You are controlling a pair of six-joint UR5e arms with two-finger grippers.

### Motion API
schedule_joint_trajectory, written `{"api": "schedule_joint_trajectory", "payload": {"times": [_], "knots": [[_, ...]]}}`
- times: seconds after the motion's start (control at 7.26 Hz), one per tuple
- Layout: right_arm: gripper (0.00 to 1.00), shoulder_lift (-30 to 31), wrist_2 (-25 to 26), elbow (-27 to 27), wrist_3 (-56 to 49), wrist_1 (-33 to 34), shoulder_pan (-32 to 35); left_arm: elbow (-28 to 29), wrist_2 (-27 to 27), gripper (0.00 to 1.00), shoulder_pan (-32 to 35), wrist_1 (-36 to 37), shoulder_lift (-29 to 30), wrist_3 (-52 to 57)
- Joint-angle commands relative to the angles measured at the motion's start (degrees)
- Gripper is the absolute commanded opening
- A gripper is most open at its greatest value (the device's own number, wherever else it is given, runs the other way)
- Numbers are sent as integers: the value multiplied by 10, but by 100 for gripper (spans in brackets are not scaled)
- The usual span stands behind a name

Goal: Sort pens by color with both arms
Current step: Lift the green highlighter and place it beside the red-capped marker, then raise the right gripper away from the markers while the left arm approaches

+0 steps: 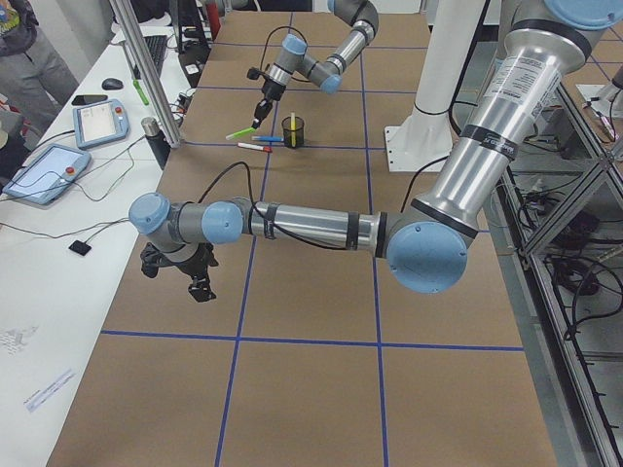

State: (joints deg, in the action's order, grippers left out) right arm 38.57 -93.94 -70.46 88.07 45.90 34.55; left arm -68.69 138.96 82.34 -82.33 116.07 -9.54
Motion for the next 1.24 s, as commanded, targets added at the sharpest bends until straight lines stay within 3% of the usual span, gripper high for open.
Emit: {"api": "schedule_joint_trajectory", "payload": {"times": [0.0, 0.28, 0.69, 0.96, 1.1], "knots": [[45, 7, 16, -1, 0, 1, -8, 1, 0, 99, -2, 2, 5, -9], [76, 12, 33, -1, 1, 2, -9, -11, 2, 99, -21, 1, 24, -88], [85, 12, -31, -19, 7, 9, 42, -89, 17, 99, -100, -1, 42, -310], [94, 20, -133, -73, 7, 76, 108, -152, 30, 99, -156, -14, 64, -507], [99, 84, -196, -141, -3, 75, 154, -153, 30, 99, -175, -56, 78, -618]]}}
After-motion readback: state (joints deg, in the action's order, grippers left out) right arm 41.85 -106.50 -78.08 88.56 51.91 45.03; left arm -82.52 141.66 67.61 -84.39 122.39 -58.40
